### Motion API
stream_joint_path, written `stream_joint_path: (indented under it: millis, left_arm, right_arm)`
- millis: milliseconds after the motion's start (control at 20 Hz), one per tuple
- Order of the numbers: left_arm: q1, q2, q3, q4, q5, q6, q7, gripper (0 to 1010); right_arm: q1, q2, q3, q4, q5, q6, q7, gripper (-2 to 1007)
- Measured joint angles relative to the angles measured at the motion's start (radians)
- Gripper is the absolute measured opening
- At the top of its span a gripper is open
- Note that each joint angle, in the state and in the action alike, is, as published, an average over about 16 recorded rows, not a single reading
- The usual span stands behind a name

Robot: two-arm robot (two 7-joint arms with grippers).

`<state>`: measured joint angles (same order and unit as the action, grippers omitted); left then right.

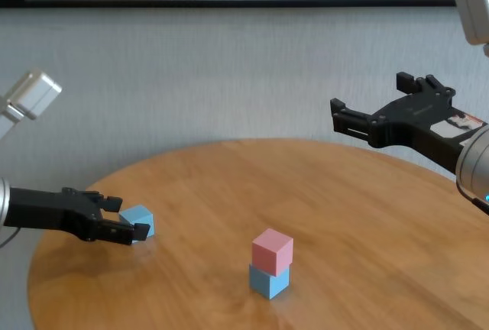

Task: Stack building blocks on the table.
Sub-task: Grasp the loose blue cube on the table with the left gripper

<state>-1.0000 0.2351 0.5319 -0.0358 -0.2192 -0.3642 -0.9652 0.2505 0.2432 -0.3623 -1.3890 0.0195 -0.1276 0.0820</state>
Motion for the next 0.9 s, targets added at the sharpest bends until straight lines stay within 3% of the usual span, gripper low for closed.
stream_joint_path:
  millis: [900]
  left_arm:
    - [0.025,0.014,-0.003,-0.052,-0.005,0.023,0.005,981]
  right_arm:
    - [0.000,0.000,0.000,0.000,0.000,0.000,0.000,1005]
